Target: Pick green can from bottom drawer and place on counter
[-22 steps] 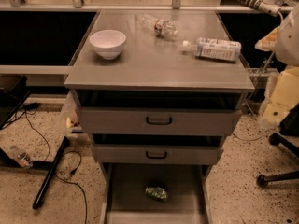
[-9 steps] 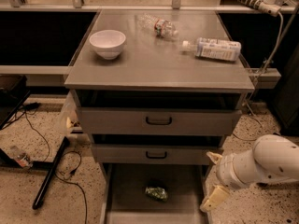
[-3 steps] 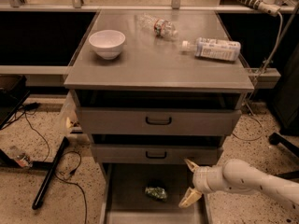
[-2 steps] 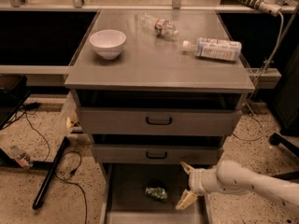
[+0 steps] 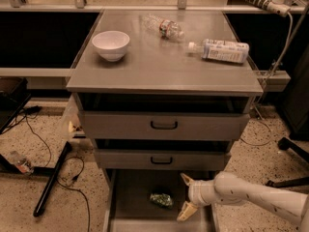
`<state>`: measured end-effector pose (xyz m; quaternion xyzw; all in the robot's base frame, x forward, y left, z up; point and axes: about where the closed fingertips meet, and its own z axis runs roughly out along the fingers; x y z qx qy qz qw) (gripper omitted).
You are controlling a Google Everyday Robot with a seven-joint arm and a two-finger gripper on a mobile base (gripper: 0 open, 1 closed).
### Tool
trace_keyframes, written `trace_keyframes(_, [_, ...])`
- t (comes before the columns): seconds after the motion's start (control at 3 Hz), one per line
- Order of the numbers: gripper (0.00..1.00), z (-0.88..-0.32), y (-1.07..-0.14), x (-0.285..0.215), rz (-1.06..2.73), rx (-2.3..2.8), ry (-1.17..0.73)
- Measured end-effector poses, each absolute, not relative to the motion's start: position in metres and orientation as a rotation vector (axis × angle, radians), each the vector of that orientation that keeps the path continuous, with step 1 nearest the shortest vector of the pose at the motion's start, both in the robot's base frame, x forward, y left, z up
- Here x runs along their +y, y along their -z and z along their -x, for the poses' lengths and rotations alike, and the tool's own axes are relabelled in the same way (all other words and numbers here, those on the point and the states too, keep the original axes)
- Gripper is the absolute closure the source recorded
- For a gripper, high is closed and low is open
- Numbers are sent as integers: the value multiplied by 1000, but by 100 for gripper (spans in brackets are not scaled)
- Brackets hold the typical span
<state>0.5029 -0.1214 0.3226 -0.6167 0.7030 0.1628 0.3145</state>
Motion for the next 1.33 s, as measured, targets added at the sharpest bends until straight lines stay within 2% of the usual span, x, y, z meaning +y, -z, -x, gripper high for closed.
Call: trace_keyframes(1.33, [0,-526,-201,-93,1610,1801,-543])
